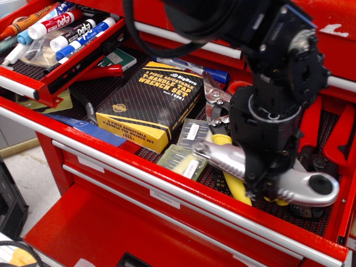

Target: Pick up box cutter and put into drawer

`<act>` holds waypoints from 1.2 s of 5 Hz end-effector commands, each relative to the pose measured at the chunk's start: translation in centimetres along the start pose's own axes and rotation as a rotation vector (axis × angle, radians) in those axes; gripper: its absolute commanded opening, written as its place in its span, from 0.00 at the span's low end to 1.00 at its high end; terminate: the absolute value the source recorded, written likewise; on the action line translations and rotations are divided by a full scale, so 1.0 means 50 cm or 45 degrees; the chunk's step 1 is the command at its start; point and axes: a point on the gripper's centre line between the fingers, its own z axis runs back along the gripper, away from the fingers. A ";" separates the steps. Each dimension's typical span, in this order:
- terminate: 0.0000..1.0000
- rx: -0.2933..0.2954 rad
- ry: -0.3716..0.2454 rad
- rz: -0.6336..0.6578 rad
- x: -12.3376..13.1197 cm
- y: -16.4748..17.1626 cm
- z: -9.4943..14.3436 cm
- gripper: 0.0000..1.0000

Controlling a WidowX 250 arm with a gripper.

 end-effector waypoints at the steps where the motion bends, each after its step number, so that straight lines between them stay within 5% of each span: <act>1: 0.00 0.290 -0.463 -0.180 0.100 -0.065 0.184 0.00; 3: 0.00 0.240 -0.660 -0.608 0.276 -0.082 0.215 0.00; 4: 0.00 0.169 -0.663 -0.923 0.363 -0.081 0.219 0.00; 5: 0.00 0.161 -0.527 -1.097 0.462 -0.070 0.223 1.00; 6: 0.00 0.179 -0.370 -1.186 0.561 -0.047 0.251 1.00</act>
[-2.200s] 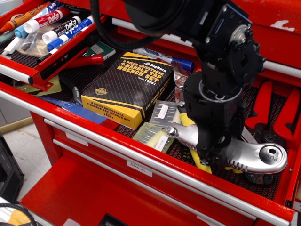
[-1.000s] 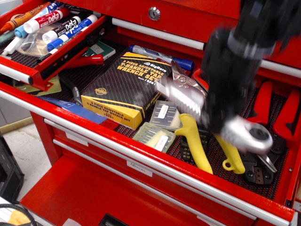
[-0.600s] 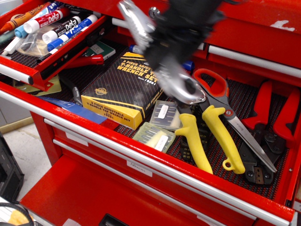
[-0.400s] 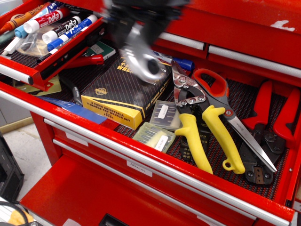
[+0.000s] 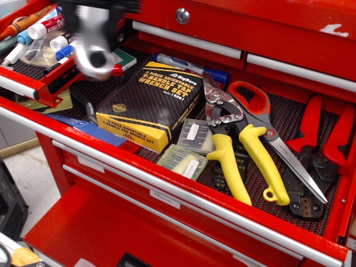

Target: Pick up box cutter and put into drawer

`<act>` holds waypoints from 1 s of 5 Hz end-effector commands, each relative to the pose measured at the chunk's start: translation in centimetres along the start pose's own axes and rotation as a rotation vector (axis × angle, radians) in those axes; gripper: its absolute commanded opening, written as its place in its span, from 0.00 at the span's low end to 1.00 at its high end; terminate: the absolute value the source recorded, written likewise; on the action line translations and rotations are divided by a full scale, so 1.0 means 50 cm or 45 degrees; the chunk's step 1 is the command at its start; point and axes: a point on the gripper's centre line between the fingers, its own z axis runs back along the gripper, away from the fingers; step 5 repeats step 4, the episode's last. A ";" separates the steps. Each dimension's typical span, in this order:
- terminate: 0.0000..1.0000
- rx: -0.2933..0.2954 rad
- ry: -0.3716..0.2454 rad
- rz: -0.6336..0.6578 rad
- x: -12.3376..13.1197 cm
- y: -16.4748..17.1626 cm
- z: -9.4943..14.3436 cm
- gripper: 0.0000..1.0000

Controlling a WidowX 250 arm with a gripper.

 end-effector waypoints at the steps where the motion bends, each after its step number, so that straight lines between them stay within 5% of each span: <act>1: 0.00 -0.066 0.019 -0.055 0.062 0.039 0.038 1.00; 3: 0.00 -0.066 0.019 -0.055 0.062 0.039 0.038 1.00; 4: 1.00 -0.066 0.019 -0.055 0.062 0.039 0.038 1.00; 5: 1.00 -0.066 0.019 -0.055 0.062 0.039 0.038 1.00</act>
